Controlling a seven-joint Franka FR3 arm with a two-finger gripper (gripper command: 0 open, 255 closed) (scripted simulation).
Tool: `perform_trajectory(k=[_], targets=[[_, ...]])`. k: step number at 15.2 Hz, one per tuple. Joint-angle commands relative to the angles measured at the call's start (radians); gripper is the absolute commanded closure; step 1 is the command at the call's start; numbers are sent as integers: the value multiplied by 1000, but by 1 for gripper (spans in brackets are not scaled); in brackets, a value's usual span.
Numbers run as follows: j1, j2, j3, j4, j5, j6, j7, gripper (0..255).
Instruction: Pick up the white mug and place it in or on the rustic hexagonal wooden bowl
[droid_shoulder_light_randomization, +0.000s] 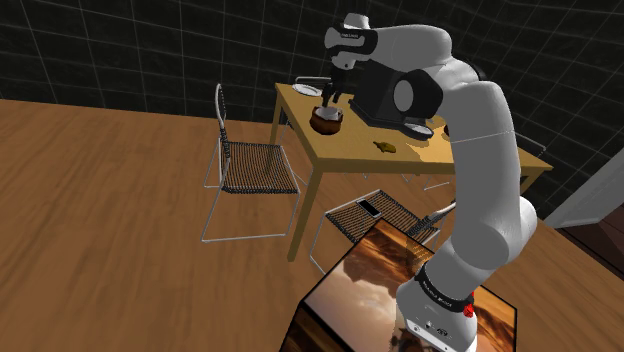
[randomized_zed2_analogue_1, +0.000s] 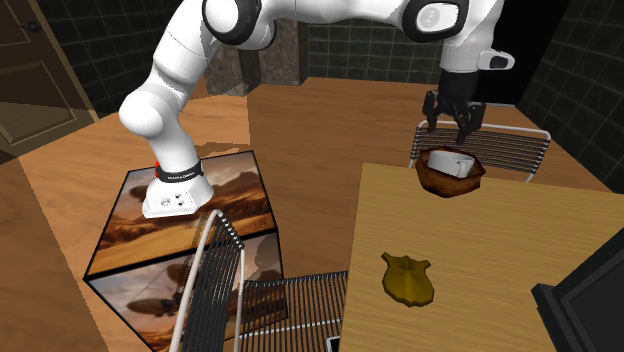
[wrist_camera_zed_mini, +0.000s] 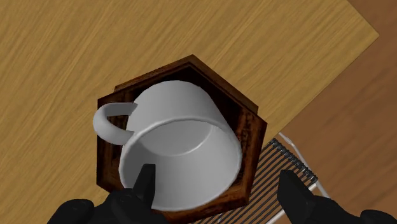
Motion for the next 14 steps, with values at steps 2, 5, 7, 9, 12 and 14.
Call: perform_trajectory(k=[2,5,7,9,12,14], targets=[[0,0,0,0,0,0,0,0],[-14,-2,-2,101,-3,-100,9,0],[-20,2,-1,135,-3,-129,11,0],[-20,2,-1,135,-3,-129,11,0],[-20,2,-1,135,-3,-129,11,0],[-20,2,-1,135,-3,-129,11,0]])
